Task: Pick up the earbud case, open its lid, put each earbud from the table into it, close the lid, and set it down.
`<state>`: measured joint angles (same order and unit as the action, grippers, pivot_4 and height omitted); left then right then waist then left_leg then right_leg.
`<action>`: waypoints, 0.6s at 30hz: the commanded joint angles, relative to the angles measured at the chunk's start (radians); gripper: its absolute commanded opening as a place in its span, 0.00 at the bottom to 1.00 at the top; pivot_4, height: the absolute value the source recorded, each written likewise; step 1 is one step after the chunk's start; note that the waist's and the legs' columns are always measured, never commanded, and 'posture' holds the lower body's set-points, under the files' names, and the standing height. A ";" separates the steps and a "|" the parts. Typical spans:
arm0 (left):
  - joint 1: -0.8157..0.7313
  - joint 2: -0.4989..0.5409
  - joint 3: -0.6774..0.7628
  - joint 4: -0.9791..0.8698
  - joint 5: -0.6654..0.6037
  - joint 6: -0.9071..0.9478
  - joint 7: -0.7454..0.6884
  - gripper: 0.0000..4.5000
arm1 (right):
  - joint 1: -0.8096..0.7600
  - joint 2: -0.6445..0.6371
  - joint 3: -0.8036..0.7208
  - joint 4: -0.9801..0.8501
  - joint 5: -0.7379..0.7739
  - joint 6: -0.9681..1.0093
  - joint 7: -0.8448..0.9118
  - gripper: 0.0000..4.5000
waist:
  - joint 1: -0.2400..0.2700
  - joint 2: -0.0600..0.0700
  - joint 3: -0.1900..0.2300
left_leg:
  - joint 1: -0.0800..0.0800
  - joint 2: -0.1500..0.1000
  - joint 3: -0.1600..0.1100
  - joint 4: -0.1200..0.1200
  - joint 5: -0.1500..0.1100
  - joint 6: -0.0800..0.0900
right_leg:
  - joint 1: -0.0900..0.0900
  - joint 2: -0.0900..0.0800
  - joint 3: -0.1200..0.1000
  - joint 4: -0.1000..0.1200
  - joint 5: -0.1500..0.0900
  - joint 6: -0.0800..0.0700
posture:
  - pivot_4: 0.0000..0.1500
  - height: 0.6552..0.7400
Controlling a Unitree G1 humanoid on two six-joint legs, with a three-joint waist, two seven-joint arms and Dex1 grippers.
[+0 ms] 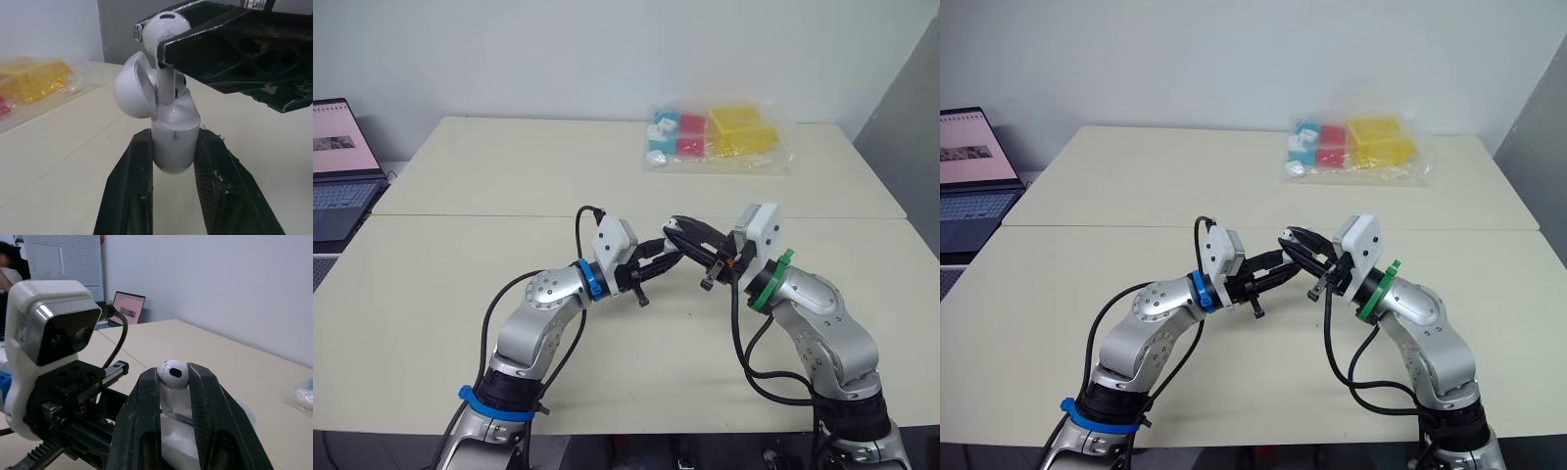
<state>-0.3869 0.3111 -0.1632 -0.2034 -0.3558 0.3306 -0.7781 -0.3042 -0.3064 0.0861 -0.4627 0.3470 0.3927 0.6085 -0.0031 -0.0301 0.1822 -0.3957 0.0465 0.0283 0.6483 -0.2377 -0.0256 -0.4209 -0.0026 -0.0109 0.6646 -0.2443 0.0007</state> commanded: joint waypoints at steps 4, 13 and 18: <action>-0.021 0.002 0.019 -0.022 -0.021 -0.006 -0.007 0.17 | 0.012 0.002 0.011 0.001 -0.004 -0.051 -0.001 0.10 | 0.000 0.000 0.000 | 0.000 0.000 0.000 0.000 0.000 0.000 | 0.000 0.000 0.000 0.000 0.000 0.000 | 1.00 1.00; -0.024 0.002 0.021 -0.020 -0.020 -0.007 -0.008 0.17 | 0.040 -0.006 0.042 0.015 -0.031 -0.083 0.003 0.10 | 0.000 0.000 0.000 | 0.000 0.000 0.000 0.000 0.000 0.000 | 0.000 0.000 0.000 0.000 0.000 0.000 | 1.00 1.00; -0.022 0.002 0.021 -0.025 -0.020 -0.007 -0.008 0.17 | 0.050 -0.006 0.053 0.014 -0.035 -0.080 0.001 0.10 | 0.000 0.000 0.000 | 0.000 0.000 0.000 0.000 0.000 0.000 | 0.000 0.000 0.000 0.000 0.000 0.000 | 1.00 1.00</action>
<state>-0.3873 0.3145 -0.1608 -0.1945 -0.3552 0.3393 -0.7836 -0.2606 -0.3075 0.1280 -0.4357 0.3102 0.3177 0.6077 -0.0030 -0.0301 0.1822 -0.3956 0.0466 0.0283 0.6483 -0.2377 -0.0256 -0.4208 -0.0026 -0.0109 0.6648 -0.2443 0.0007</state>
